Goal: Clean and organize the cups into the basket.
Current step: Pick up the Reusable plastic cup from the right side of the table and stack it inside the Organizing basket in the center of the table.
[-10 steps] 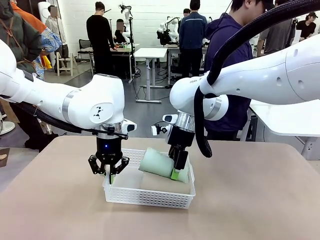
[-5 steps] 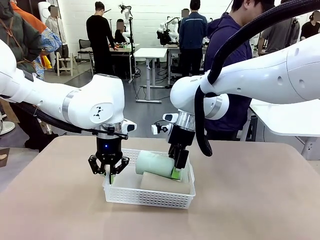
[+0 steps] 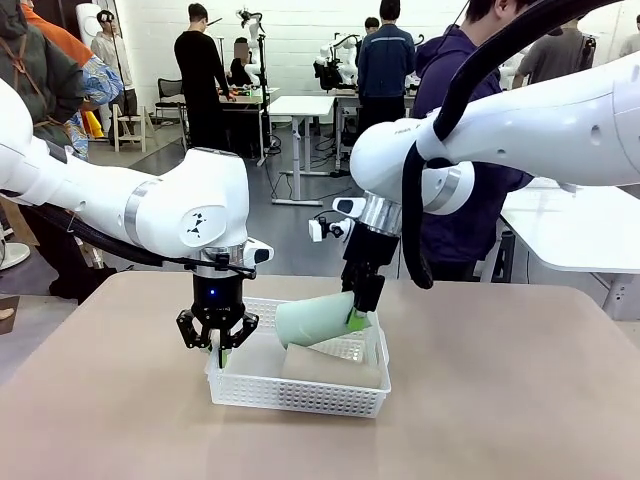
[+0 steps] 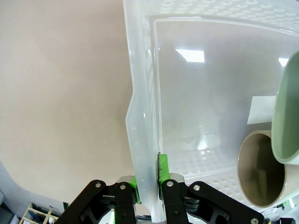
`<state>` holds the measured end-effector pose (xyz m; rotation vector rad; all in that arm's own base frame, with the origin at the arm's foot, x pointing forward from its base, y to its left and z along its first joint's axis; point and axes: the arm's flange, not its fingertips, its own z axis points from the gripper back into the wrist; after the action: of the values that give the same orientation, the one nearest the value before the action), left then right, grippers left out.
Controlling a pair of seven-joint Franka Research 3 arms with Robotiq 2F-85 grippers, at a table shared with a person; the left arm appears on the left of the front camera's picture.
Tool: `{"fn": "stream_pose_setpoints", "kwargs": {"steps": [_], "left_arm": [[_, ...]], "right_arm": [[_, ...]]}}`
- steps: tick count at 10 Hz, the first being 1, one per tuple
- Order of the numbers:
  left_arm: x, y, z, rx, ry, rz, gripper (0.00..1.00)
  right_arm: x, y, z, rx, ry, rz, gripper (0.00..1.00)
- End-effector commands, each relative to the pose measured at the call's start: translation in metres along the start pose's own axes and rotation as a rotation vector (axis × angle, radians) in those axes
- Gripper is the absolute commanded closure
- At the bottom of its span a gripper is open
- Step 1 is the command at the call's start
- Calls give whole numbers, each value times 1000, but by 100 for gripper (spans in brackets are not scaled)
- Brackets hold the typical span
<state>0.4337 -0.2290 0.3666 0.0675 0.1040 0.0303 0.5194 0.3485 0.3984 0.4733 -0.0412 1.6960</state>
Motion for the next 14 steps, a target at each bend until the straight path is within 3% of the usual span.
{"fn": "stream_pose_setpoints", "kwargs": {"steps": [1,6,14], "left_arm": [[0,0,2,5,-8,-2,100],[0,0,2,5,-8,-2,100],[0,0,2,5,-8,-2,100]], "right_arm": [[-14,10,-8,-28,10,18,0],[-17,8,-18,-185,135,103,0],[-14,16,-16,-171,102,126,0]]}}
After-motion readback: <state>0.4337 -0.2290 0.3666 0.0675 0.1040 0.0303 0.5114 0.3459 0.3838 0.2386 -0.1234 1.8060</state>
